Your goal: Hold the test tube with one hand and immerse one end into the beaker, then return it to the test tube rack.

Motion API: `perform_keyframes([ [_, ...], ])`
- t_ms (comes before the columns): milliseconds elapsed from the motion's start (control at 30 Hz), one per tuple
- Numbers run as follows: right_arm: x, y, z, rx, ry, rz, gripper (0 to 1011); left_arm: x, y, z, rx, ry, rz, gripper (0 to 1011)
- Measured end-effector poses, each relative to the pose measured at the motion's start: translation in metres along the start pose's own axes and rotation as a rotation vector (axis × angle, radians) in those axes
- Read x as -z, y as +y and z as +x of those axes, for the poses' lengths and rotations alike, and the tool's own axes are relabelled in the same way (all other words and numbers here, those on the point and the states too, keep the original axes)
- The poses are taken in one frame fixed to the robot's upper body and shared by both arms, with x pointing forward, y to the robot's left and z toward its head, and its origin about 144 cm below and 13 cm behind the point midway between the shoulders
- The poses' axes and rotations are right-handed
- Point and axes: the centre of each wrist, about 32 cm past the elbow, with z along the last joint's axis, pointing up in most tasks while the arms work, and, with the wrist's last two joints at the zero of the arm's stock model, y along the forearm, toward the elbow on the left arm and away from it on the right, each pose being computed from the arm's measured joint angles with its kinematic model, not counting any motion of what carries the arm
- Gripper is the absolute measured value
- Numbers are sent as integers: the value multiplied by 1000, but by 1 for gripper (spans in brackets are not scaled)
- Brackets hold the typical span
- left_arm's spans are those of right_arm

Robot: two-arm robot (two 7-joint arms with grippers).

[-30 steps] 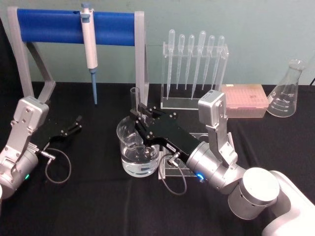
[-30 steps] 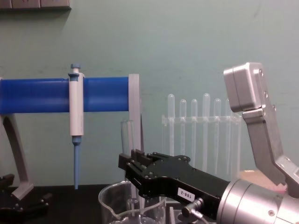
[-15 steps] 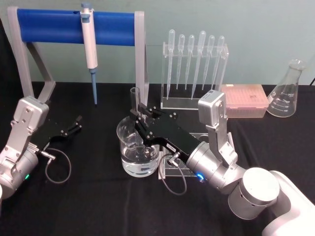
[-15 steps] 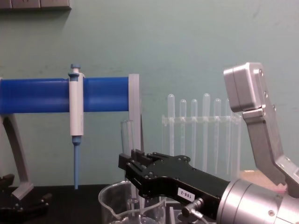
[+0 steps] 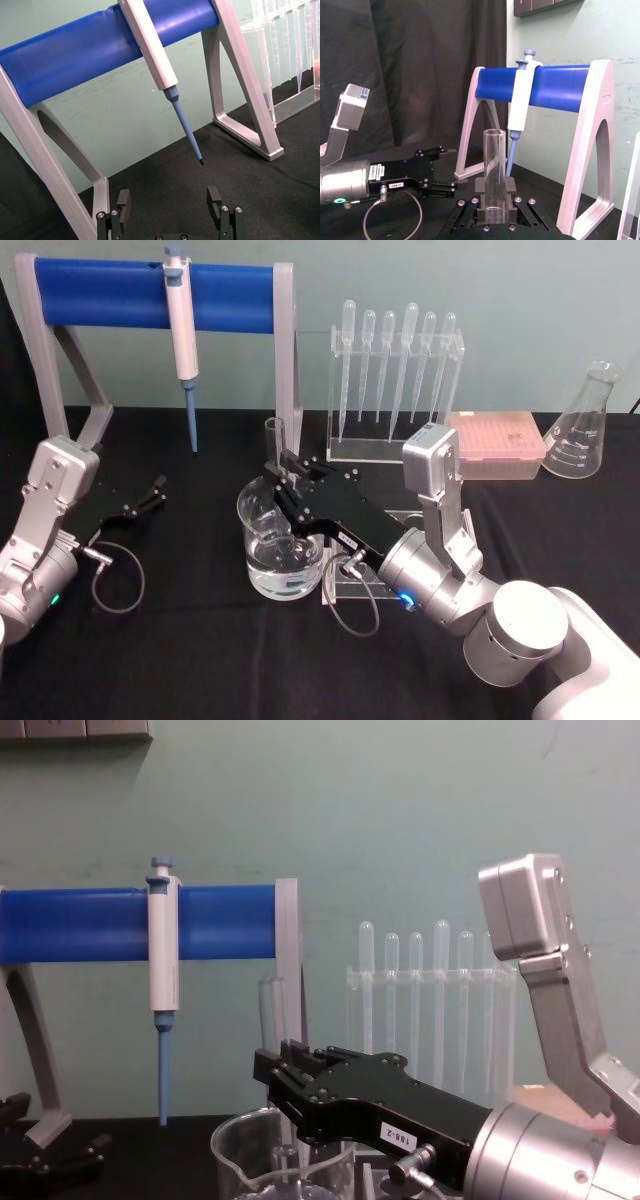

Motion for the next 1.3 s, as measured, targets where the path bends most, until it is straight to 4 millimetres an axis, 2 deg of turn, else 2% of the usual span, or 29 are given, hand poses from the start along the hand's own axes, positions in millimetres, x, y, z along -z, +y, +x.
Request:
perform_keyframes([
  [800, -3, 0, 0, -3, -2, 0, 225, 0, 0, 0, 0, 0, 0, 1000],
  [1067, -33, -4, 3, -20, -33, 58, 225, 0, 0, 0, 0, 0, 0, 1000],
  [1300, -71, -10, 4, -31, -78, 127, 225, 0, 0, 0, 0, 0, 0, 1000],
])
